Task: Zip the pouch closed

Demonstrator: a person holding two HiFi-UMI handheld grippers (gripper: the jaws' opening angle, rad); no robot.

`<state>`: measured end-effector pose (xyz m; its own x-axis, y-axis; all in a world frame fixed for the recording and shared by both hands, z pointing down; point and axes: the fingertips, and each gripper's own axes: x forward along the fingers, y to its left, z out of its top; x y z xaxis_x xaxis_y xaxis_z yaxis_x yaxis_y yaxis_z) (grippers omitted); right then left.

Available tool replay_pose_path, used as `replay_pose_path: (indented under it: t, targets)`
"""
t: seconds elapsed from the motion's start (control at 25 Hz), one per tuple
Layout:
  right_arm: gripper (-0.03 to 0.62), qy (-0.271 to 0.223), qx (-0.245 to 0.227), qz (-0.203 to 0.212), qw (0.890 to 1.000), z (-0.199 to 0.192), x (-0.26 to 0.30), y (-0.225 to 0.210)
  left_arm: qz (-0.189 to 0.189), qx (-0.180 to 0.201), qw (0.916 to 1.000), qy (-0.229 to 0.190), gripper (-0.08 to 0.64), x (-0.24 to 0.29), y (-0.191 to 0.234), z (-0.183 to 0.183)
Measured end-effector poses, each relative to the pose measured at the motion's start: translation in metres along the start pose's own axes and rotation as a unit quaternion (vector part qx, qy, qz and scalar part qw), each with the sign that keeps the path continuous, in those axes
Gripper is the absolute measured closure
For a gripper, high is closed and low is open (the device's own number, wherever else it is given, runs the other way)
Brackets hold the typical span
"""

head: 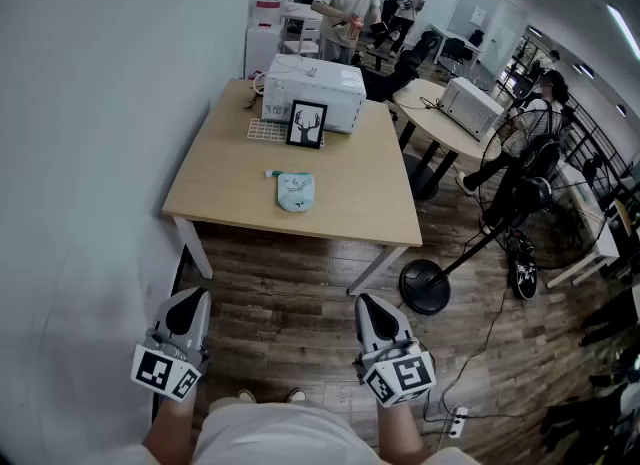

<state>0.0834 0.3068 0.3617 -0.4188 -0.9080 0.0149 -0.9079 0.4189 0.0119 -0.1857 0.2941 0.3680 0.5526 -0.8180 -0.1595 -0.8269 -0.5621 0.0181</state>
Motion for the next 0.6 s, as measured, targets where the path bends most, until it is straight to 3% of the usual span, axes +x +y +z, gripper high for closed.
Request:
replay_pose_path:
  t: [0.4, 0.6]
  targets:
    - [0.594, 0.006, -0.002, 0.004, 1.000, -0.0046, 0.0068, 0.0041, 0.004, -0.003, 1.0000, 0.004, 0.545, -0.0008, 0.0052, -0.0048]
    - [0.592, -0.003, 0.023, 0.000, 1.000, -0.0054, 0.0078, -0.0033, 0.010, -0.001, 0.9999, 0.001, 0.545, 0.0004, 0.0075, -0.0052]
